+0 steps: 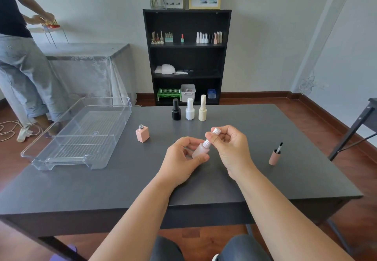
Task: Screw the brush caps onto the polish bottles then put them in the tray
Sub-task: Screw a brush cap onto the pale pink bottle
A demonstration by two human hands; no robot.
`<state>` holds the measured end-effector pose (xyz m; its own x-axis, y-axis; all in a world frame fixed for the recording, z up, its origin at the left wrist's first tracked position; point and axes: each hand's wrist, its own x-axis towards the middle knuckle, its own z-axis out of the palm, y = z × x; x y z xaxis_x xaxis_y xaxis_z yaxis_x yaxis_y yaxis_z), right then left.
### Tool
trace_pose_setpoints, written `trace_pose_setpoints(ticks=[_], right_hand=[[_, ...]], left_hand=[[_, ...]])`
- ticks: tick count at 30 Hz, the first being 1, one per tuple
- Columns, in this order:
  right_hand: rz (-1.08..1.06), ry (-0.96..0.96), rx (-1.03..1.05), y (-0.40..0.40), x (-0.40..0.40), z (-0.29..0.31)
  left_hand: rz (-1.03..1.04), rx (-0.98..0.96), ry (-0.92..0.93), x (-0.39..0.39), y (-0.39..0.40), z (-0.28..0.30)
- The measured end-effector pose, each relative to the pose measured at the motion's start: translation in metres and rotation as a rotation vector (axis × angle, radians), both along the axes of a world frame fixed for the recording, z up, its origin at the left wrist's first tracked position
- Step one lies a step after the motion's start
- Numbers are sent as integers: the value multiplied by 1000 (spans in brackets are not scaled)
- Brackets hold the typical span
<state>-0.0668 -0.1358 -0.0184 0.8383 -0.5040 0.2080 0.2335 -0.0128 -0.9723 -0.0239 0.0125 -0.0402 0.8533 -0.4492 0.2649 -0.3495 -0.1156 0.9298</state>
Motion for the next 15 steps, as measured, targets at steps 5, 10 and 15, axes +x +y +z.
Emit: trace_pose_setpoints(ticks=[5, 10, 15], right_hand=[[-44, 29, -121, 0, 16, 8], [-92, 89, -303, -20, 55, 32], [-106, 178, -535, -27, 94, 35]], left_hand=[[108, 61, -65, 1, -5, -2], [144, 79, -16, 6, -4, -6], [162, 102, -38, 8, -2, -9]])
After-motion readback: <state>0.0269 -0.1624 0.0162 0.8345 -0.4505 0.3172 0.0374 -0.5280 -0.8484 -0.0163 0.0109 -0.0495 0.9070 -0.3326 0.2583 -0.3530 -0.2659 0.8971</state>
